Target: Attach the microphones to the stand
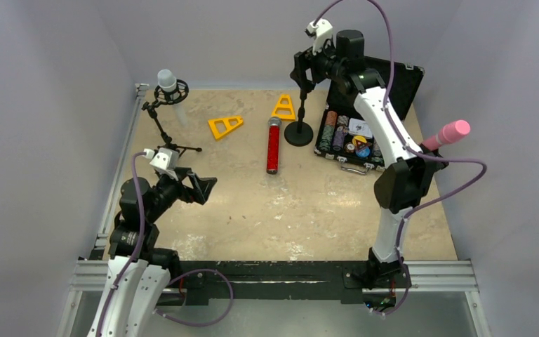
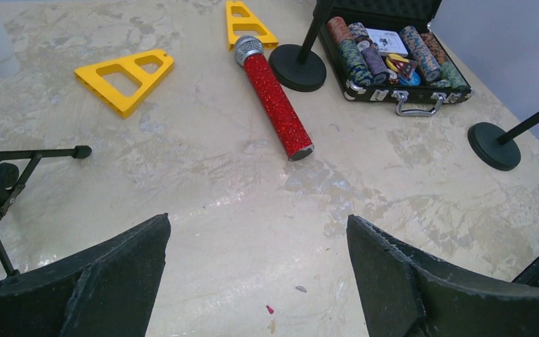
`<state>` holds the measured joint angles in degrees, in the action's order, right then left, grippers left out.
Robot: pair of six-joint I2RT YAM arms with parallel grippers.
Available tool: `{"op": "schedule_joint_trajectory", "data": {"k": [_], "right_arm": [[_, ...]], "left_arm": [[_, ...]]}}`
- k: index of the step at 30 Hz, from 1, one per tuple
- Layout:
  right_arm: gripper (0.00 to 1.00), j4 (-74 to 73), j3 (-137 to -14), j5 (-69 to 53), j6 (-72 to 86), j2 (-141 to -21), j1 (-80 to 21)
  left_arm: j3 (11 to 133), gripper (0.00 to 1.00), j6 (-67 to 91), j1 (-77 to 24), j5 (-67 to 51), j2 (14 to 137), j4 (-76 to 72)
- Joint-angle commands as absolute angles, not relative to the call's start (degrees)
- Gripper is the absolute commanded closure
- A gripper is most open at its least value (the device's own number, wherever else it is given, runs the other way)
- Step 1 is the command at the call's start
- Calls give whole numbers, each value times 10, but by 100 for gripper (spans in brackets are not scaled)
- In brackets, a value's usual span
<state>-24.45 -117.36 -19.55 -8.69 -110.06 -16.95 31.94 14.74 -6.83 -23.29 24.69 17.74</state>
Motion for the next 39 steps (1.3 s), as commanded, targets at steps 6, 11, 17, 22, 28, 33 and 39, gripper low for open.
{"op": "schedule_joint_trajectory", "data": {"k": [6, 11, 17, 22, 28, 33, 39], "right_arm": [[42, -252, -1220, -143, -120, -1150, -182], [64, -259, -1219, -141, -137, -1157, -185], [100, -273, -1217, -136, -163, -1149, -186], [100, -294, -1208, -146, -181, -1121, -186], [100, -310, -1153, -197, -177, -1038, -186], [100, -322, -1080, -253, -166, -967, -186], [100, -334, -989, -319, -167, -886, -192]], "left_arm": [[333, 1, 134, -69, -232, 256, 170], [333, 1, 134, -69, -232, 254, 170], [333, 1, 134, -69, -233, 252, 171], [333, 1, 134, -69, -233, 250, 171], [333, 1, 133, -69, -235, 246, 171], [333, 1, 134, -69, -236, 241, 171], [332, 1, 135, -69, -237, 238, 171]]}}
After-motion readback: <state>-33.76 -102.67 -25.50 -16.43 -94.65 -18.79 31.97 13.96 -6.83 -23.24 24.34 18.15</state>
